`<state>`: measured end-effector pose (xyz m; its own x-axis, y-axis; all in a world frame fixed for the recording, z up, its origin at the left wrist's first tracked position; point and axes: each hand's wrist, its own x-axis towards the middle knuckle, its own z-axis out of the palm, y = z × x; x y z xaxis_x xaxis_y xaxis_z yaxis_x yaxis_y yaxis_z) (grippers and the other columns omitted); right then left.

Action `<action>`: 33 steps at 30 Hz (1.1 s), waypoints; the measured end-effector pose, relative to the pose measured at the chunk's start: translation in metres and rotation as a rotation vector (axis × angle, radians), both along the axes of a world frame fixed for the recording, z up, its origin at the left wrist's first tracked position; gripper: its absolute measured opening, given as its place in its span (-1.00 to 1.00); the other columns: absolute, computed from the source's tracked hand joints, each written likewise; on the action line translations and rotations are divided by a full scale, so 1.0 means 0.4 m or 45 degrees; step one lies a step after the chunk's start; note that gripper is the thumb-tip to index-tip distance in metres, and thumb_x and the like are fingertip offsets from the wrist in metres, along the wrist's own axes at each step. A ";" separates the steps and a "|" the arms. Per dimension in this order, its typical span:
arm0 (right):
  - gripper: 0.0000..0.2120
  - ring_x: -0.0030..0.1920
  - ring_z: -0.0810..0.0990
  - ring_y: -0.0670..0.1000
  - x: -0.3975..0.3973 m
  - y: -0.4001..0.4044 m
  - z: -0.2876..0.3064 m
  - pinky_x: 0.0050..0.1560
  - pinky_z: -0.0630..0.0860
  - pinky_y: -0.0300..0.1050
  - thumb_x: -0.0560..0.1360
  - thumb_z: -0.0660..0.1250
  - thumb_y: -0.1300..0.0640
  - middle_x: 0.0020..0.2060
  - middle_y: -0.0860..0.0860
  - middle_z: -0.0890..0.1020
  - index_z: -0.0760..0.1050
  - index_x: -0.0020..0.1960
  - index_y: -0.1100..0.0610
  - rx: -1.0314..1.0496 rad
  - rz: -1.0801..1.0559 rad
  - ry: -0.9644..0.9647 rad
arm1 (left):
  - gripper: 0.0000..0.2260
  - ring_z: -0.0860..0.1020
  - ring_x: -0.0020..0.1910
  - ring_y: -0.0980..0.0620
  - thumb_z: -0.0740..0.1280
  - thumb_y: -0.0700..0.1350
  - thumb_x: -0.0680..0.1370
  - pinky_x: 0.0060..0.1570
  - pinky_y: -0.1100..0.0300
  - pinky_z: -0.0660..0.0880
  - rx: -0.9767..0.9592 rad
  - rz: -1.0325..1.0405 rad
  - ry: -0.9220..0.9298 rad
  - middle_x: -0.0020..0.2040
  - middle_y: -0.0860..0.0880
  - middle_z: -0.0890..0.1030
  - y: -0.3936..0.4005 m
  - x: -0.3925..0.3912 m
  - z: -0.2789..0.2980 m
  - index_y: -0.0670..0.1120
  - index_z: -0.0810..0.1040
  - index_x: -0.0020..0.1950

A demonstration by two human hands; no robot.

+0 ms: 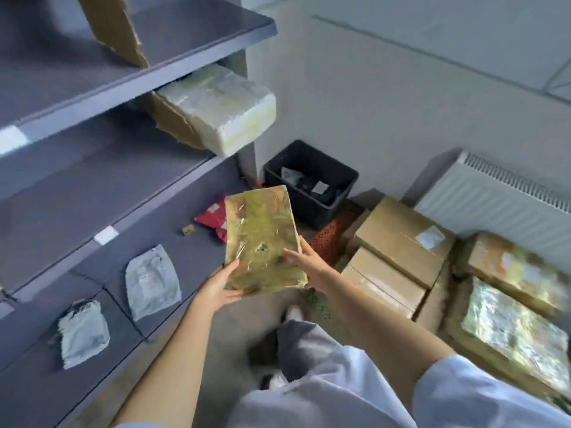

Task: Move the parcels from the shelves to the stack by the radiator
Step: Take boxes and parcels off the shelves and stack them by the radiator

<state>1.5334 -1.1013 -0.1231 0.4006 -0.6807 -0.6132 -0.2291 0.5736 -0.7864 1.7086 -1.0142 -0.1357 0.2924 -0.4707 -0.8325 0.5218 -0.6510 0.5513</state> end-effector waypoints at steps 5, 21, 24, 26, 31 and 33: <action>-0.40 -0.01 0.48 0.01 -0.301 -0.015 0.010 -0.40 0.40 -0.21 0.51 0.33 0.14 0.33 0.11 0.41 0.12 0.46 0.03 0.107 -0.269 0.143 | -0.31 0.44 0.27 -0.36 0.33 0.06 0.52 0.28 -0.10 0.38 0.076 -0.459 0.003 0.54 -0.06 0.14 -0.146 -0.254 0.001 0.06 0.03 0.54; -0.38 0.20 0.45 0.08 -1.041 -0.208 -0.357 0.10 0.42 -0.06 0.53 0.27 0.16 0.38 0.11 0.38 0.06 0.51 0.06 0.456 -0.745 0.386 | -0.56 0.36 0.37 -0.14 0.24 -0.07 0.60 0.32 -0.01 0.31 0.241 -0.916 0.034 0.40 -0.05 0.39 -0.540 -1.015 -0.339 0.03 0.26 0.47; -0.36 0.33 0.36 0.09 -1.119 -0.273 -0.440 0.27 0.33 0.00 0.55 0.24 0.12 0.47 0.08 0.23 0.00 0.53 0.04 0.433 -0.770 0.392 | -0.59 0.38 0.36 -0.07 0.24 -0.07 0.60 0.36 -0.04 0.28 0.186 -0.877 0.066 0.38 -0.04 0.43 -0.607 -1.095 -0.434 0.03 0.31 0.45; -0.36 0.43 0.28 0.12 -1.163 -0.342 -0.497 0.38 0.26 0.05 0.55 0.25 0.10 0.49 0.05 0.20 0.02 0.53 0.03 0.381 -0.787 0.396 | -0.56 0.39 0.35 -0.05 0.24 -0.08 0.60 0.37 -0.04 0.30 0.164 -0.842 0.044 0.39 -0.05 0.43 -0.666 -1.134 -0.495 0.00 0.28 0.47; -0.39 0.36 0.39 0.06 -1.232 -0.543 -0.612 0.39 0.32 0.09 0.52 0.27 0.16 0.42 0.03 0.35 0.11 0.50 0.02 0.189 -0.776 0.360 | -0.52 0.37 0.36 -0.02 0.21 -0.06 0.61 0.37 -0.03 0.34 0.053 -0.778 -0.035 0.43 -0.03 0.36 -0.833 -1.191 -0.600 -0.01 0.19 0.51; -0.44 0.36 0.38 0.02 -1.243 -0.616 -0.626 0.38 0.33 -0.01 0.54 0.26 0.17 0.40 0.00 0.37 0.16 0.49 0.04 0.082 -0.794 0.331 | -0.50 0.31 0.42 -0.06 0.18 -0.06 0.62 0.39 -0.05 0.31 0.007 -0.655 -0.018 0.49 -0.03 0.26 -0.876 -1.215 -0.629 0.00 0.09 0.53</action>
